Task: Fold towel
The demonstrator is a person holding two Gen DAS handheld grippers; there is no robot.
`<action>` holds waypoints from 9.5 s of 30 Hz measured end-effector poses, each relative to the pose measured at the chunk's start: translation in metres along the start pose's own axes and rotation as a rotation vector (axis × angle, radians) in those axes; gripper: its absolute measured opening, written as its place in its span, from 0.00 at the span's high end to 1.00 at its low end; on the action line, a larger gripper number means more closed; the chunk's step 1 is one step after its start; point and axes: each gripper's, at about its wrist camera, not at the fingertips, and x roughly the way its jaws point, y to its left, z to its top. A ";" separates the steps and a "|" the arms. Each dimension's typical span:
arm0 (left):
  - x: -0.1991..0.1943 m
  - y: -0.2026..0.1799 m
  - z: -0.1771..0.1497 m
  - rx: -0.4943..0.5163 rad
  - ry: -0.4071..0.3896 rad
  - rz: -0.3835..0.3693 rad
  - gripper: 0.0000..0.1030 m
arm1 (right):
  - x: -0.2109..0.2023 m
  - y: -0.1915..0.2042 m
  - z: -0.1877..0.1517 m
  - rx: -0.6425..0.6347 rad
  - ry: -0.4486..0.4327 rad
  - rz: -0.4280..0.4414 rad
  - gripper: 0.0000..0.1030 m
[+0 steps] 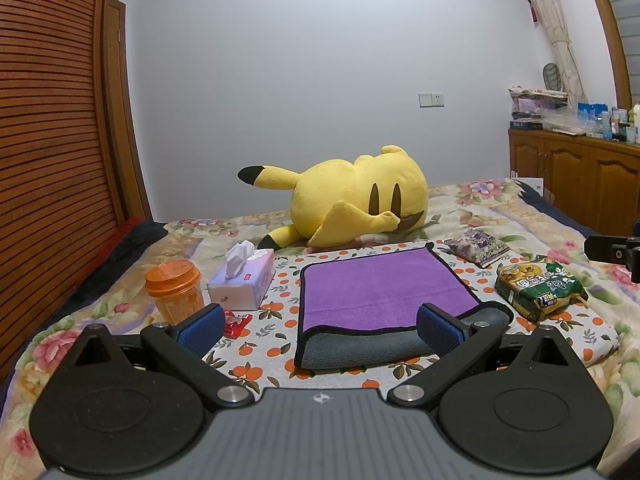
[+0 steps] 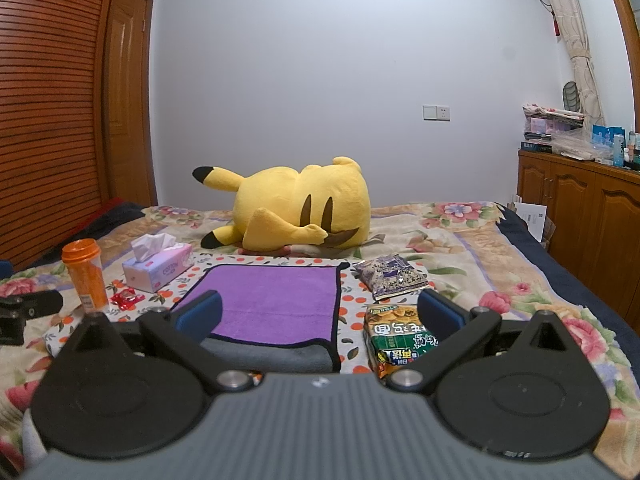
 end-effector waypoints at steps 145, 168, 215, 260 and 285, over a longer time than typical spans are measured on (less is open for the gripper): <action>0.226 0.035 -0.038 -0.016 0.465 -0.196 0.74 | 0.200 -0.015 -0.041 -0.042 0.552 0.211 0.64; 0.199 0.032 -0.010 -0.008 0.297 -0.229 0.93 | 0.196 -0.019 -0.033 -0.046 0.481 0.231 0.96; 0.235 0.027 0.044 0.016 0.155 -0.202 0.94 | 0.235 -0.021 0.021 -0.128 0.246 0.248 0.96; 0.338 0.026 0.089 0.047 0.090 -0.123 0.94 | 0.326 -0.003 0.057 -0.304 0.183 0.149 0.96; 0.418 0.019 0.047 0.051 0.192 -0.072 0.94 | 0.398 0.002 0.015 -0.287 0.323 0.047 0.96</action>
